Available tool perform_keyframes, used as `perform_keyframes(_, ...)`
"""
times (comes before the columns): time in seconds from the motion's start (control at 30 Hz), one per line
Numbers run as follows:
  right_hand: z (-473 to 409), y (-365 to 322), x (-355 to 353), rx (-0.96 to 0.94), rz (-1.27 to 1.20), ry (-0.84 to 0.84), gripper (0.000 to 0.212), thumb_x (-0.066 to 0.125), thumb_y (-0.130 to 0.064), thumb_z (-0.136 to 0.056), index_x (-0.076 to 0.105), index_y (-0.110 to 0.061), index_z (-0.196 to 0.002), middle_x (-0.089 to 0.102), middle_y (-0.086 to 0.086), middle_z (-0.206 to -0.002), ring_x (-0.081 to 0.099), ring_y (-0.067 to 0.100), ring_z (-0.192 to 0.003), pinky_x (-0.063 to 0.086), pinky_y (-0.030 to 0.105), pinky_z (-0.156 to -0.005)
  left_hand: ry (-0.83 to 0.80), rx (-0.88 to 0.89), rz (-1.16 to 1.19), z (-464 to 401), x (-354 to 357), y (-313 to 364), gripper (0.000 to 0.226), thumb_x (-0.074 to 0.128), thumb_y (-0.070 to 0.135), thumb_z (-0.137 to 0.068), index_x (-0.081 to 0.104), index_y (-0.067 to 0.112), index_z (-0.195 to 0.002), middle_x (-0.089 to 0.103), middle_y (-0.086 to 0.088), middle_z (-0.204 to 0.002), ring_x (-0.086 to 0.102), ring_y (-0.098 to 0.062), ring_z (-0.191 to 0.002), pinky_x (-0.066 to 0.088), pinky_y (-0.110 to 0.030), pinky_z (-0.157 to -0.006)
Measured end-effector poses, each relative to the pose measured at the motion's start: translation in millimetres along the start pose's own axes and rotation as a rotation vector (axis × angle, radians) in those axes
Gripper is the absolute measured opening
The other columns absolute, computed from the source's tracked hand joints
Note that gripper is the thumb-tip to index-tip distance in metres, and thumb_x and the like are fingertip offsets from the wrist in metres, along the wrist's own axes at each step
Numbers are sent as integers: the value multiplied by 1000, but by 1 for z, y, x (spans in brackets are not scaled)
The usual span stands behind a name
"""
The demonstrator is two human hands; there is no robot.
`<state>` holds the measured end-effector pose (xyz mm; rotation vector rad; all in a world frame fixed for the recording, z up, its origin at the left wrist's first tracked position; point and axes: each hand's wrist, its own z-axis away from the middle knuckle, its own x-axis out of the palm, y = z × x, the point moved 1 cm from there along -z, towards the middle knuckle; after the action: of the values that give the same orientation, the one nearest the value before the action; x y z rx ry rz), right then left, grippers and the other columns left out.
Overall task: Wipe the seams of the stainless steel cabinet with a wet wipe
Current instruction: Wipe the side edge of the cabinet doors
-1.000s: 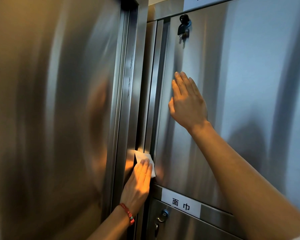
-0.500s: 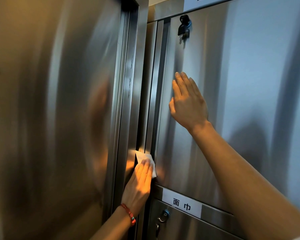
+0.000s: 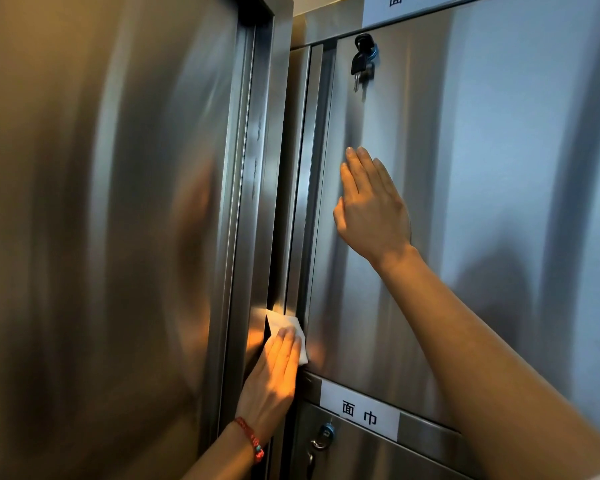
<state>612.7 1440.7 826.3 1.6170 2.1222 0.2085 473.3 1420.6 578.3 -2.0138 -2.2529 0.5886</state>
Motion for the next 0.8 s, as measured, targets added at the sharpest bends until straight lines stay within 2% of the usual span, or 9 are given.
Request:
perform_keyframes(0.17, 0, -1, 0, 3, -2, 13, 55, 36, -25, -95, 29, -1, -144, 24, 16, -153, 16, 29, -143, 6, 37, -118, -7, -20, -1, -5, -6, -1, 48, 11, -6, -97, 55, -8, -118, 61, -24, -117, 59, -33, -110, 15, -42, -111)
perform_keyframes(0.23, 0, -1, -1, 4, -14, 13, 55, 37, -24, -95, 30, 0, -144, 24, 16, -153, 16, 29, -143, 7, 37, -118, -10, -29, -6, -7, -4, -2, 49, 13, -4, -98, 60, -6, -113, 61, -24, -117, 59, -32, -111, 12, -41, -112)
perform_keyframes(0.3, 0, -1, -1, 4, -15, 13, 55, 37, -24, -95, 29, 0, -144, 24, 16, -153, 16, 29, -143, 6, 37, -118, -5, -24, -22, -7, -1, -4, 38, 28, -4, -96, 62, -6, -112, 61, -24, -117, 60, -32, -110, 12, -41, -112)
perform_keyframes(0.37, 0, -1, -1, 2, -12, 14, 55, 37, -25, -95, 30, 0, -144, 24, 16, -153, 17, 30, -143, 6, 37, -118, 16, -8, -8, -7, 2, -4, 32, 40, -6, -89, 60, -6, -113, 61, -24, -118, 59, -33, -110, 19, -41, -111)
perform_keyframes(0.43, 0, -1, -1, 0, -5, 16, 55, 37, -25, -95, 30, 0, -144, 25, 16, -152, 17, 30, -143, 7, 38, -118, 29, -7, 18, -9, 3, -5, 36, 30, -7, -93, 59, -6, -114, 60, -25, -119, 59, -33, -111, 37, -42, -105)
perform_keyframes(0.5, 0, -1, -1, 0, -5, 18, 55, 38, -25, -95, 32, 0, -143, 26, 17, -152, 19, 31, -143, 8, 38, -118, 23, -15, 19, -14, 2, -7, 40, 24, -6, -96, 59, -7, -114, 60, -25, -119, 59, -34, -111, 42, -45, -97)
perform_keyframes(0.57, 0, -1, -1, -1, -1, 12, 55, 37, -26, -95, 31, 0, -144, 25, 17, -152, 17, 30, -143, 6, 38, -118, 31, -5, 4, -21, 1, -10, 31, 38, -4, -93, 60, -6, -114, 60, -24, -119, 59, -33, -111, 37, -42, -104)
perform_keyframes(0.67, 0, -1, -1, -2, -3, 12, 55, 38, -26, -95, 31, -1, -144, 24, 17, -152, 17, 30, -143, 6, 37, -117, 33, -6, -31, -31, 1, -13, 45, 17, -2, -99, 59, -6, -115, 60, -24, -119, 59, -33, -111, 16, -42, -111)
perform_keyframes(0.8, 0, -1, -2, 0, -7, 4, 55, 37, -26, -96, 29, -1, -145, 22, 16, -153, 14, 30, -144, 4, 37, -117, 30, -4, -28, -40, -3, -14, 54, 7, -6, -97, 58, -6, -116, 60, -24, -119, 59, -32, -111, 40, -40, -100)
